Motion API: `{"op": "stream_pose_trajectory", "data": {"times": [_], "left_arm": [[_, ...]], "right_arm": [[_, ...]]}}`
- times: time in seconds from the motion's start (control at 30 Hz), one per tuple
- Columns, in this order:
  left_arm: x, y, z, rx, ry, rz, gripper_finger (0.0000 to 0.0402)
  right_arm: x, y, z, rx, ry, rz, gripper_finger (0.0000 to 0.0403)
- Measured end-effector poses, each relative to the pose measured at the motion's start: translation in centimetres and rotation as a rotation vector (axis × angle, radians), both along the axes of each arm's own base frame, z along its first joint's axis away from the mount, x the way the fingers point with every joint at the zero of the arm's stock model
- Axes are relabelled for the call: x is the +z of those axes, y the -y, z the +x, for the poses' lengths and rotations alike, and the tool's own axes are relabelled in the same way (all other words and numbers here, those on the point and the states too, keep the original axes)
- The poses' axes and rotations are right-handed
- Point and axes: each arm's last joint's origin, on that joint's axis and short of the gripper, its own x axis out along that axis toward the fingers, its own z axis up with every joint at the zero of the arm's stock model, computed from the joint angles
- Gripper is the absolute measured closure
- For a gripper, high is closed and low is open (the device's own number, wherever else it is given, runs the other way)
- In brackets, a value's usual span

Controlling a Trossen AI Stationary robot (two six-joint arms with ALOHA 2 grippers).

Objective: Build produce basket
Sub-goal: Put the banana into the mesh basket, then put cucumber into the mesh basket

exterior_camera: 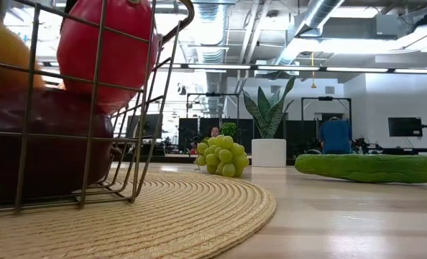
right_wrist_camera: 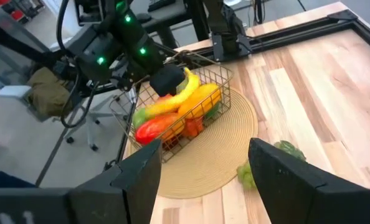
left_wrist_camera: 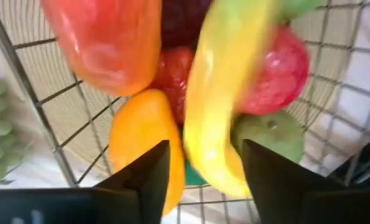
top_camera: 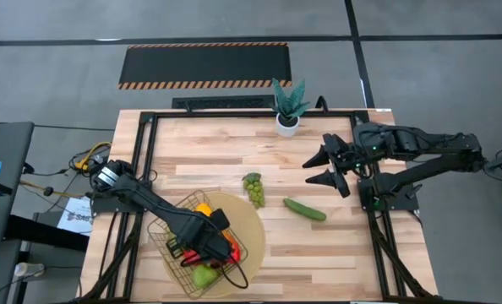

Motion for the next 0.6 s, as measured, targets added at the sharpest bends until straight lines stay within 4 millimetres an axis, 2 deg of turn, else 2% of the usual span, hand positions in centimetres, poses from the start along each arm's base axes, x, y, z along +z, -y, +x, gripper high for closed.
{"op": "stream_pose_trajectory", "data": {"times": [0.2, 0.3, 0.43, 0.6], "left_arm": [[0.7, 0.2, 0.1, 0.092, 0.004, -0.041, 0.0133], [1.5, -0.1, 0.4, 0.21, 0.028, -0.057, 0.0104], [3.4, -1.1, 1.4, 0.408, 0.055, -0.131, 0.0096], [7.2, -3.3, 2.0, 0.563, 0.16, -0.226, 0.0104]], "right_arm": [[-0.2, -0.1, -0.1, 0.013, -0.024, -0.001, 0.0143], [-1.1, 0.1, -0.6, -0.031, -0.135, 0.003, 0.0143], [-4.7, 0.3, -0.8, -0.105, -0.4, -0.004, 0.0143], [-10.6, -0.4, 0.0, -0.076, -0.635, -0.028, 0.0142]]}}
